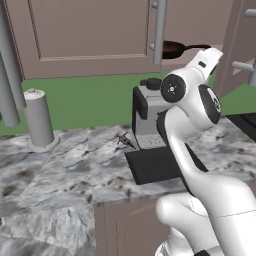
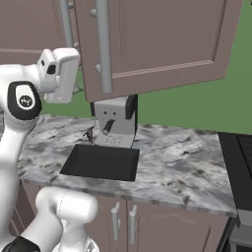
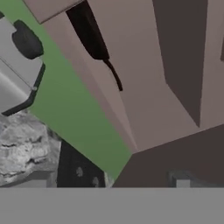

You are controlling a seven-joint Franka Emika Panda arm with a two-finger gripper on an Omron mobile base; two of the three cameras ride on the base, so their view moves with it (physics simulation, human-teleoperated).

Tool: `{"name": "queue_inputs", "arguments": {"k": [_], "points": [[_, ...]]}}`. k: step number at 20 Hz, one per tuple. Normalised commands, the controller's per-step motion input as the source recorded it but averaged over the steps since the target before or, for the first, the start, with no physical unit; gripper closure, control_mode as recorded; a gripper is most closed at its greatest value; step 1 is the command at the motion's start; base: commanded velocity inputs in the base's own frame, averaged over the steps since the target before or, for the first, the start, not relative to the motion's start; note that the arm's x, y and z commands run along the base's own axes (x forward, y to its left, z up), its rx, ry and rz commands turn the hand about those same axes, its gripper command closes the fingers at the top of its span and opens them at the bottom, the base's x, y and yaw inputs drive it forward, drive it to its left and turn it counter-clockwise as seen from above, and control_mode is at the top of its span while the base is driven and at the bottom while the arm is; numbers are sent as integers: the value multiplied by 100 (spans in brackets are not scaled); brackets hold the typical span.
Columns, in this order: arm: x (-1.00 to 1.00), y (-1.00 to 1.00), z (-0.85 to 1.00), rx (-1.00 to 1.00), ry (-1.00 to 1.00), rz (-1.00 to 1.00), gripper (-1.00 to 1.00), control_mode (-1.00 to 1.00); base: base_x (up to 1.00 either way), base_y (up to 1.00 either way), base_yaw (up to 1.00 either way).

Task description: Pick the pan from the cabinet and place it on the stove. Then turn on the stove burner for the pan.

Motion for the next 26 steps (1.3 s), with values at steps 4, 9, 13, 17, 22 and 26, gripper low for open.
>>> {"name": "queue_inputs", "arguments": {"k": [4,9,13,17,22,26], "points": [[-27,-56,0,0,1,-13,-100,-100,0,0,0],[-47,-60,-1,0,0,-16,-100,-100,0,0,0],[-36,-78,-3,0,0,-16,-100,-100,0,0,0],[-23,-91,-2,0,2,-11,-100,-100,0,0,0],[-18,-100,-8,0,1,-8,-100,-100,0,0,0],[-11,-100,-8,1,2,-7,-100,-100,0,0,0]]}}
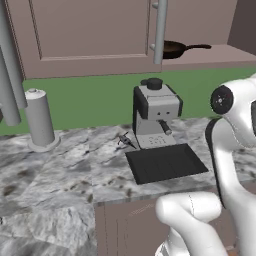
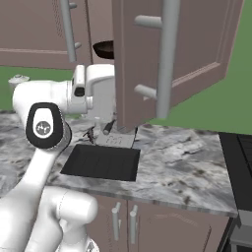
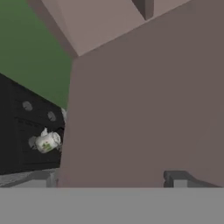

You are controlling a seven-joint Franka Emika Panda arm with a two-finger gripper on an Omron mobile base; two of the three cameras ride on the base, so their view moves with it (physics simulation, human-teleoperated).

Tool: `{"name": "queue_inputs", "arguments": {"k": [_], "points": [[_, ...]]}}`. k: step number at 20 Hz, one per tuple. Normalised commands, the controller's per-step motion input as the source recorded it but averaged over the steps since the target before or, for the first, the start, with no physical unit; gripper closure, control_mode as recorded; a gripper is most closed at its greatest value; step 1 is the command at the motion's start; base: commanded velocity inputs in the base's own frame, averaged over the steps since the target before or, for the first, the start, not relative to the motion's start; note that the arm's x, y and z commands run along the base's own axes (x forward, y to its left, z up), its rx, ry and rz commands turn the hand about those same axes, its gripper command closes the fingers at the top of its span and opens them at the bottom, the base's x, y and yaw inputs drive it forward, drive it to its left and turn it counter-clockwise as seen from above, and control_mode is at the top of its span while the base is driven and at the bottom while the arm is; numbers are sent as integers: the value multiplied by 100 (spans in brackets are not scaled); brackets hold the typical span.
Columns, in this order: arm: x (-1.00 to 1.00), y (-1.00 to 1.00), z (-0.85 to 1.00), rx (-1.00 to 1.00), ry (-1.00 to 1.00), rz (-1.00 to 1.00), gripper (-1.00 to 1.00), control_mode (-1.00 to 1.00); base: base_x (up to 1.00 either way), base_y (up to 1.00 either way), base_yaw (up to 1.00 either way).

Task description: Pick the pan from the cabinet and place it on the stove. Then turn on the stove burner for the pan.

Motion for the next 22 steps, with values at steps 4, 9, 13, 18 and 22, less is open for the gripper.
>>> {"name": "queue_inputs", "arguments": {"k": [4,9,13,18,22], "points": [[-1,-100,-3,2,2,-6,-100,-100,0,0,0],[0,-100,-3,4,1,-4,-100,-100,0,0,0],[0,-84,-14,2,0,-3,-100,-100,0,0,0],[-23,-6,-8,0,-2,3,-100,-100,0,0,0],[-25,37,-17,3,0,11,-100,-100,0,0,0]]}}
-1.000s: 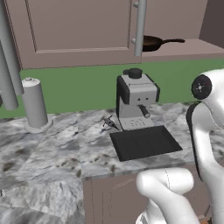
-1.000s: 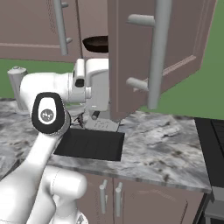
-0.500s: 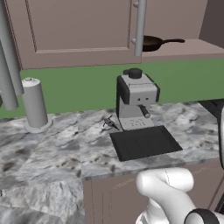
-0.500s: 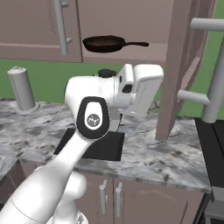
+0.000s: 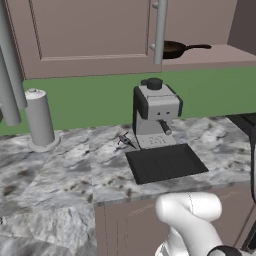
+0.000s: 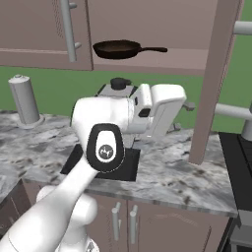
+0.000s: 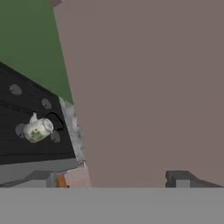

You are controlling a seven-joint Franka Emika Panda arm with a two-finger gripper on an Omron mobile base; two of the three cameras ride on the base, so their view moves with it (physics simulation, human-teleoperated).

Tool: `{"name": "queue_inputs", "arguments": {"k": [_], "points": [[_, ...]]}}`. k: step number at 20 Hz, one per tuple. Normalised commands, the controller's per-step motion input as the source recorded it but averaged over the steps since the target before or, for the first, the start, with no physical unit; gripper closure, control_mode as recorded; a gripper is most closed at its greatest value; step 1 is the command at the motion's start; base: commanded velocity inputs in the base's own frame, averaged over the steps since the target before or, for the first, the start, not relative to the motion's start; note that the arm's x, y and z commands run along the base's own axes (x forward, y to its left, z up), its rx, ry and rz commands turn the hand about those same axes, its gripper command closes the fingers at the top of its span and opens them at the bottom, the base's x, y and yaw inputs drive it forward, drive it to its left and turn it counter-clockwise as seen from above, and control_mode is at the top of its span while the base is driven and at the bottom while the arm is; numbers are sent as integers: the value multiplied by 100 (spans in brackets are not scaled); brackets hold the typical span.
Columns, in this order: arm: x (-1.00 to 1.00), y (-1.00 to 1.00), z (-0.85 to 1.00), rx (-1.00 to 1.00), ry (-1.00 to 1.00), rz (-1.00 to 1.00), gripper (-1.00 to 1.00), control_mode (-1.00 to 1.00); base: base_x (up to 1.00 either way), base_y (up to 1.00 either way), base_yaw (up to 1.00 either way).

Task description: Pick the pan from the cabinet and place it on the stove. Then turn on the stove burner for the pan.

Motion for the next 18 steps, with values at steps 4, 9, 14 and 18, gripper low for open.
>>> {"name": "queue_inputs", "arguments": {"k": [4,9,14,18], "points": [[-26,54,-14,6,-2,14,-100,-100,0,0,0],[-25,65,-10,11,-5,18,-100,-100,0,0,0],[-26,63,-1,15,-7,19,-100,-100,0,0,0],[-20,66,6,18,-2,15,-100,-100,0,0,0]]}}
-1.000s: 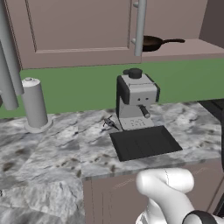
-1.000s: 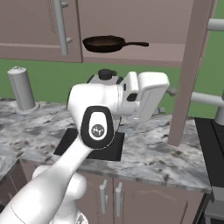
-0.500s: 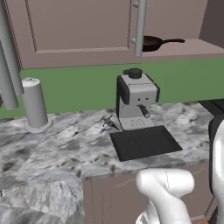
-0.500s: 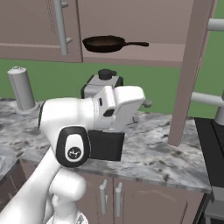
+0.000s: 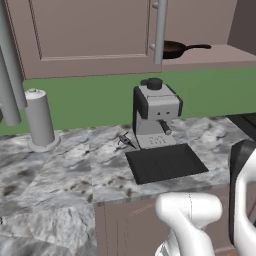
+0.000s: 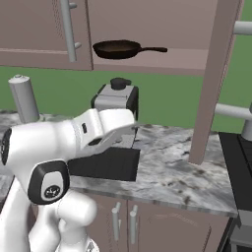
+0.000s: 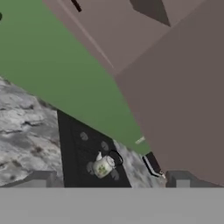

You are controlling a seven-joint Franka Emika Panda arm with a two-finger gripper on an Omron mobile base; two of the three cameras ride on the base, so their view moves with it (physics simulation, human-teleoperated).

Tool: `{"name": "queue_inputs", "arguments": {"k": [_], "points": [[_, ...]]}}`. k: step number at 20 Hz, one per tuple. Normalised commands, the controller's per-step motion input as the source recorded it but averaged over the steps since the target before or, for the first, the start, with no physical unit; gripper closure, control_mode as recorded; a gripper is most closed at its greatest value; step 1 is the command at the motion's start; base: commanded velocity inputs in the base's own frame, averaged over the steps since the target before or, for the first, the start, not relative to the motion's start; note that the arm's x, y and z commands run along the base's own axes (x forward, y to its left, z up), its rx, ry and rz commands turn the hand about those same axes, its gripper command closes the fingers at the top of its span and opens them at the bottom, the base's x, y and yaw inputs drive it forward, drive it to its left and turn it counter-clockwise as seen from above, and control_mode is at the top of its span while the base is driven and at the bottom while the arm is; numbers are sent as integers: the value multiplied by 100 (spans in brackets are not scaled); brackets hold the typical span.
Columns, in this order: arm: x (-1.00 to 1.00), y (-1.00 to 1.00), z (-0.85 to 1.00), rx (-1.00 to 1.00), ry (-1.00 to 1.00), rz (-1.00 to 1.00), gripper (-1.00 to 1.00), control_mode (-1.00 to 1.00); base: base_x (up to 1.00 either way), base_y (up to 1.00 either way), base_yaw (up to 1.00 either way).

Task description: Pick the pan from the cabinet and place it on the stove. Then turn on the stove burner for the pan.

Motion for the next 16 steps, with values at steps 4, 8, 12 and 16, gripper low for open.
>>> {"name": "queue_inputs", "arguments": {"k": [4,8,12,16], "points": [[-14,66,25,20,0,12,-100,-100,0,0,0],[-17,64,46,20,0,12,-100,-100,0,0,0],[-24,60,59,17,0,10,-100,-100,0,0,0],[-27,64,37,15,0,11,-100,-100,0,0,0]]}}
